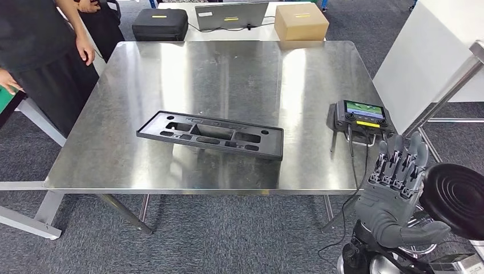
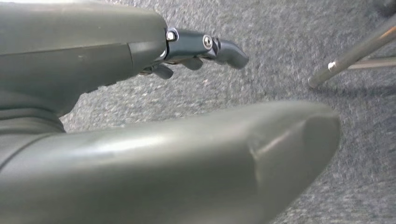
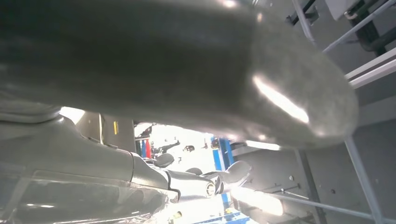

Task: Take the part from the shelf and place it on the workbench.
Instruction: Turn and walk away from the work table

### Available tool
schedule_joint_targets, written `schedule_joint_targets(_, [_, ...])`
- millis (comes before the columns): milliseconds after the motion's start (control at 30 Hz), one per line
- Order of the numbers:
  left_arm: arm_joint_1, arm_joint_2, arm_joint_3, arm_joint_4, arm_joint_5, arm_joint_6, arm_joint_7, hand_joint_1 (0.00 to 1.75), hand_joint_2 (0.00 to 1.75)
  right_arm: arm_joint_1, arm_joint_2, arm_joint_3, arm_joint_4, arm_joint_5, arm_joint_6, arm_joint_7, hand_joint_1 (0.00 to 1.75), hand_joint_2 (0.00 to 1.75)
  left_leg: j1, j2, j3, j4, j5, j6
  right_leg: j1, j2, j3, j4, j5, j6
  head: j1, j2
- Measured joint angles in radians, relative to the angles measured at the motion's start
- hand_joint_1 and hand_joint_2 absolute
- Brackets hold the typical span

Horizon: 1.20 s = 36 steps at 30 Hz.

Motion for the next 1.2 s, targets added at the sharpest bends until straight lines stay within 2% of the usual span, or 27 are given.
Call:
schedule_joint_targets(67, [0.0, 0.001, 0.0, 0.0, 0.0, 0.0, 0.0, 0.0, 0.0, 0.0, 0.0, 0.0, 0.0, 0.0, 0.0, 0.0, 0.0, 0.0, -0.001, 0.0, -0.001, 0.0, 0.001, 0.002, -0.001, 0.0, 0.0, -0.001, 0.002, 0.002, 0.001, 0.0])
schedule_joint_targets(133, [0.0, 0.002, 0.0, 0.0, 0.0, 0.0, 0.0, 0.0, 0.0, 0.001, 0.001, -0.001, -0.001, 0.001, 0.0, 0.0, 0.0, 0.0, 0.001, 0.002, -0.002, -0.01, 0.013, 0.009, 0.0, 0.0, -0.004, -0.002, 0.003, 0.011, 0.002, 0.0])
schedule_joint_targets(167, [-0.001, 0.001, 0.001, 0.0, 0.0, -0.001, 0.0, 0.0, 0.0, 0.001, 0.001, -0.003, -0.002, 0.002, -0.002, 0.0, 0.0, 0.0, 0.002, 0.004, -0.013, -0.02, 0.031, 0.016, 0.0, 0.001, -0.032, 0.058, -0.035, 0.01, 0.004, 0.0])
schedule_joint_targets(233, [-0.003, 0.0, 0.003, 0.0, 0.0, -0.003, 0.0, 0.0, 0.0, 0.001, 0.0, -0.008, -0.004, 0.004, -0.006, 0.0, 0.0, 0.0, 0.005, 0.009, -0.046, -0.039, 0.073, 0.025, 0.0, 0.002, -0.093, 0.216, -0.123, 0.012, 0.007, 0.0])
schedule_joint_targets(267, [-0.004, -0.001, 0.004, 0.0, -0.001, -0.005, -0.001, 0.0, 0.0, 0.001, -0.001, -0.01, -0.004, 0.005, -0.008, 0.0, 0.0, 0.0, 0.004, 0.009, -0.068, -0.04, 0.089, 0.026, -0.003, 0.003, -0.105, 0.275, -0.155, 0.016, 0.009, 0.0])
schedule_joint_targets(300, [-0.004, -0.002, 0.005, 0.0, -0.001, -0.006, -0.001, 0.0, 0.0, 0.001, -0.001, -0.012, -0.004, 0.005, -0.008, 0.0, 0.0, 0.0, 0.004, 0.009, -0.081, -0.038, 0.099, 0.023, -0.006, 0.003, -0.076, 0.251, -0.143, 0.028, 0.009, 0.0])
schedule_joint_targets(333, [-0.004, -0.003, 0.005, 0.0, -0.002, -0.006, -0.001, 0.0, 0.0, 0.0, -0.001, -0.014, -0.004, 0.006, -0.009, 0.0, 0.0, 0.0, 0.004, 0.009, -0.091, -0.036, 0.106, 0.018, -0.008, 0.003, -0.027, 0.184, -0.121, 0.037, 0.009, 0.0])
schedule_joint_targets(367, [-0.004, -0.003, 0.006, 0.0, -0.002, -0.006, -0.001, 0.0, 0.0, 0.0, -0.001, -0.014, -0.004, 0.006, -0.009, 0.0, 0.0, 0.0, 0.003, 0.008, -0.101, -0.031, 0.112, 0.013, -0.01, 0.003, 0.032, 0.1, -0.108, 0.041, 0.01, 0.0])
schedule_joint_targets(400, [-0.004, -0.004, 0.006, 0.0, -0.003, -0.007, -0.001, 0.0, 0.0, 0.0, -0.001, -0.014, -0.005, 0.006, -0.01, 0.0, 0.0, 0.0, 0.001, 0.008, -0.109, -0.027, 0.118, 0.007, -0.009, 0.005, 0.075, 0.037, -0.098, 0.039, 0.009, 0.0])
schedule_joint_targets(433, [-0.004, -0.004, 0.007, 0.001, -0.004, -0.007, -0.002, 0.0, 0.0, 0.001, -0.001, -0.015, -0.006, 0.006, -0.011, 0.0, 0.0, 0.0, 0.0, 0.006, -0.115, -0.021, 0.124, 0.002, -0.007, 0.007, 0.098, -0.005, -0.096, 0.033, 0.009, 0.0])
schedule_joint_targets(467, [-0.005, -0.004, 0.007, 0.001, -0.005, -0.007, -0.002, 0.0, 0.0, 0.001, 0.0, -0.017, -0.007, 0.005, -0.012, 0.0, 0.0, 0.0, -0.002, 0.005, -0.119, -0.016, 0.129, -0.004, -0.004, 0.01, 0.104, -0.02, -0.097, 0.025, 0.008, 0.0])
schedule_joint_targets(533, [-0.005, -0.003, 0.008, 0.001, -0.009, -0.007, -0.003, 0.0, 0.0, 0.003, 0.0, -0.023, -0.009, 0.003, -0.014, 0.0, 0.0, 0.0, 0.001, 0.002, -0.125, -0.009, 0.135, -0.015, -0.008, 0.01, 0.087, -0.015, -0.087, 0.009, 0.008, 0.0])
schedule_joint_targets(567, [-0.004, -0.003, 0.008, 0.001, -0.01, -0.007, -0.003, 0.0, 0.0, 0.003, 0.001, -0.025, -0.01, 0.002, -0.015, 0.0, 0.0, 0.0, 0.004, 0.001, -0.131, 0.001, 0.121, -0.02, -0.012, 0.009, 0.083, -0.014, -0.081, -0.002, 0.008, 0.0])
schedule_joint_targets(600, [-0.003, -0.002, 0.008, 0.001, -0.012, -0.008, -0.003, 0.0, 0.0, 0.004, 0.002, -0.027, -0.01, 0.002, -0.015, 0.0, 0.0, 0.0, 0.008, 0.0, -0.139, 0.025, 0.089, -0.026, -0.015, 0.006, 0.077, -0.015, -0.073, -0.013, 0.008, 0.0])
schedule_joint_targets(633, [-0.002, -0.002, 0.008, 0.002, -0.012, -0.008, -0.003, 0.0, 0.0, 0.005, 0.003, -0.029, -0.011, 0.001, -0.014, 0.0, 0.0, 0.0, 0.012, 0.001, -0.152, 0.068, 0.042, -0.031, -0.017, 0.004, 0.069, -0.015, -0.064, -0.023, 0.007, 0.0])
schedule_joint_targets(700, [-0.002, -0.003, 0.009, 0.002, -0.015, -0.009, -0.003, 0.0, 0.0, 0.006, 0.005, -0.033, -0.011, 0.0, -0.012, 0.0, 0.0, 0.0, 0.016, 0.001, -0.183, 0.197, -0.058, -0.041, -0.011, 0.003, 0.05, -0.014, -0.044, -0.032, 0.007, 0.0])
schedule_joint_targets(733, [-0.002, -0.003, 0.009, 0.002, -0.016, -0.009, -0.003, 0.0, 0.0, 0.007, 0.006, -0.036, -0.011, 0.0, -0.012, 0.0, 0.0, 0.0, 0.018, 0.001, -0.191, 0.251, -0.083, -0.044, -0.009, 0.003, 0.039, -0.012, -0.034, -0.032, 0.006, 0.0])
schedule_joint_targets(767, [-0.002, -0.003, 0.009, 0.002, -0.018, -0.009, -0.003, 0.0, 0.0, 0.008, 0.006, -0.038, -0.011, 0.0, -0.011, 0.0, 0.0, 0.0, 0.019, 0.001, -0.184, 0.277, -0.085, -0.045, -0.007, 0.003, 0.027, -0.01, -0.025, -0.03, 0.006, 0.0])
schedule_joint_targets(800, [-0.002, -0.003, 0.009, 0.002, -0.019, -0.009, -0.003, 0.0, 0.0, 0.008, 0.006, -0.041, -0.011, 0.0, -0.01, 0.0, 0.0, 0.0, 0.02, 0.001, -0.156, 0.259, -0.066, -0.043, -0.005, 0.003, 0.015, -0.006, -0.017, -0.027, 0.006, 0.0])
schedule_joint_targets(867, [-0.004, -0.002, 0.009, 0.002, -0.02, -0.009, -0.003, 0.0, 0.0, 0.01, 0.007, -0.045, -0.012, 0.0, -0.009, 0.0, 0.0, 0.0, 0.019, 0.0, -0.054, 0.13, -0.028, -0.032, -0.004, 0.004, -0.004, 0.0, -0.006, -0.022, 0.006, 0.0])
schedule_joint_targets(900, [-0.006, -0.002, 0.009, 0.002, -0.021, -0.009, -0.002, 0.0, 0.0, 0.01, 0.008, -0.047, -0.013, 0.0, -0.007, 0.0, 0.0, 0.0, 0.017, 0.0, -0.007, 0.062, -0.021, -0.026, -0.002, 0.004, -0.01, 0.002, 0.0, -0.017, 0.007, 0.0])
schedule_joint_targets(933, [-0.008, -0.001, 0.009, 0.002, -0.021, -0.009, -0.001, 0.0, 0.0, 0.01, 0.009, -0.049, -0.014, -0.001, -0.005, 0.0, 0.0, 0.0, 0.013, -0.001, 0.022, 0.016, -0.021, -0.02, -0.002, 0.003, -0.013, 0.002, 0.006, -0.012, 0.008, 0.0])
schedule_joint_targets(1000, [-0.009, 0.0, 0.009, 0.002, -0.018, -0.008, 0.0, 0.0, 0.0, 0.01, 0.011, -0.05, -0.016, 0.0, -0.001, 0.0, 0.0, 0.0, 0.003, 0.0, 0.033, -0.01, -0.018, -0.01, -0.003, 0.001, -0.016, -0.002, 0.02, 0.003, 0.008, 0.0])
schedule_joint_targets(1067, [-0.009, 0.0, 0.01, 0.002, -0.013, -0.008, 0.0, 0.0, 0.0, 0.01, 0.014, -0.052, -0.016, 0.0, 0.001, 0.0, 0.0, 0.0, 0.004, 0.004, 0.026, -0.031, 0.008, 0.007, -0.001, 0.001, -0.024, -0.002, 0.023, 0.014, 0.006, 0.0])
schedule_joint_targets(1100, [-0.01, 0.0, 0.011, 0.002, -0.012, -0.007, -0.001, 0.0, 0.0, 0.01, 0.014, -0.052, -0.016, 0.001, 0.001, 0.0, 0.0, 0.0, 0.006, 0.007, 0.02, -0.043, 0.024, 0.015, 0.001, 0.002, -0.035, 0.013, 0.005, 0.014, 0.008, 0.0])
schedule_joint_targets(1133, [-0.011, -0.001, 0.012, 0.002, -0.011, -0.007, -0.001, 0.0, 0.0, 0.009, 0.015, -0.053, -0.015, 0.002, 0.001, 0.0, 0.0, 0.0, 0.008, 0.01, 0.011, -0.053, 0.04, 0.021, 0.002, 0.003, -0.053, 0.048, -0.029, 0.009, 0.01, 0.0])
schedule_joint_targets(1200, [-0.011, -0.002, 0.014, 0.002, -0.01, -0.007, -0.001, 0.0, 0.0, 0.008, 0.014, -0.054, -0.014, 0.002, 0.001, 0.0, 0.0, 0.0, 0.006, 0.012, -0.017, -0.055, 0.064, 0.026, -0.003, 0.003, -0.095, 0.171, -0.115, 0.0, 0.015, 0.0])
